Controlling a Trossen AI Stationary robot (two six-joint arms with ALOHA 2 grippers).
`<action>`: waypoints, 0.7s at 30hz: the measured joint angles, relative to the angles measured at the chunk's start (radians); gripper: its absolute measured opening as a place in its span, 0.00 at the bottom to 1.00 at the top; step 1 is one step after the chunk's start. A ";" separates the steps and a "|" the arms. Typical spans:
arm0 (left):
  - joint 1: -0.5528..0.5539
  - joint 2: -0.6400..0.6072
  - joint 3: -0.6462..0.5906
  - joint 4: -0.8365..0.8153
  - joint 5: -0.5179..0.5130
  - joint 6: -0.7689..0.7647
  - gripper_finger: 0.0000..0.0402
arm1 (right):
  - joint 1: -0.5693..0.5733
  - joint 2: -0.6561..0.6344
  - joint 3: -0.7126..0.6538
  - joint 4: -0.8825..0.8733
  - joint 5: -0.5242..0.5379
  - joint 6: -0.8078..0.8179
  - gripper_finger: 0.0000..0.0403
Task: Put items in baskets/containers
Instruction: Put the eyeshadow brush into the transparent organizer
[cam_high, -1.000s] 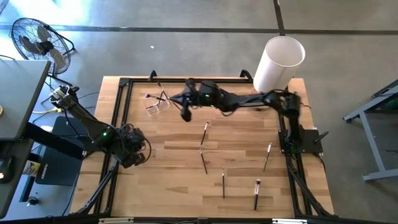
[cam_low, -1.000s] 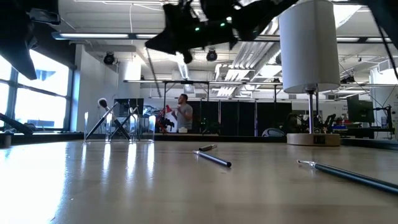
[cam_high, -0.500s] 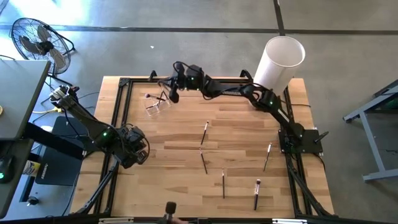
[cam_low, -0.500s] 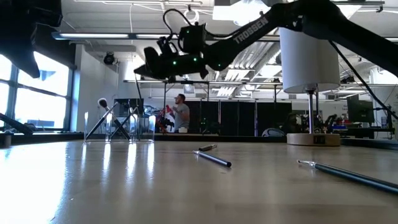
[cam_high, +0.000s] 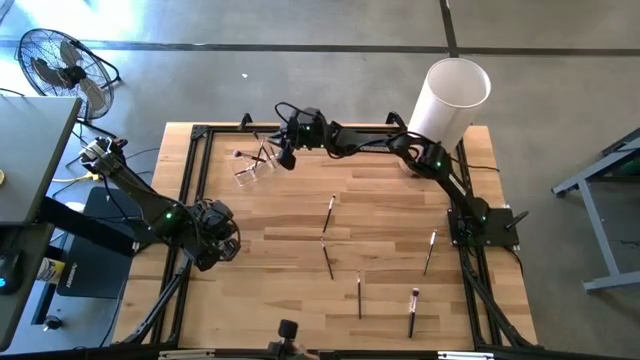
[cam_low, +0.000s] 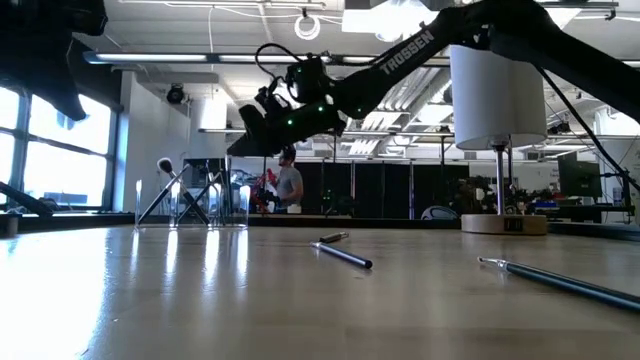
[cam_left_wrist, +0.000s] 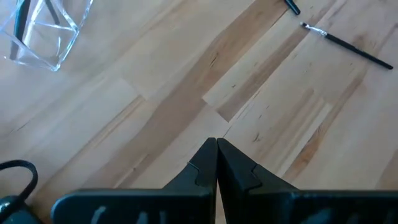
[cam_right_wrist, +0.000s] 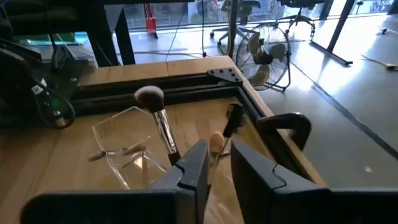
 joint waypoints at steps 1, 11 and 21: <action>0.000 0.000 0.000 0.000 0.000 0.001 0.00 | 0.000 -0.016 0.000 -0.034 0.008 -0.019 0.18; 0.000 0.000 0.000 -0.004 -0.011 0.004 0.00 | 0.017 -0.224 0.003 -0.516 0.134 -0.025 0.29; 0.000 0.016 0.000 0.030 -0.017 -0.003 0.14 | 0.214 -0.335 -0.040 -0.935 0.237 0.205 0.02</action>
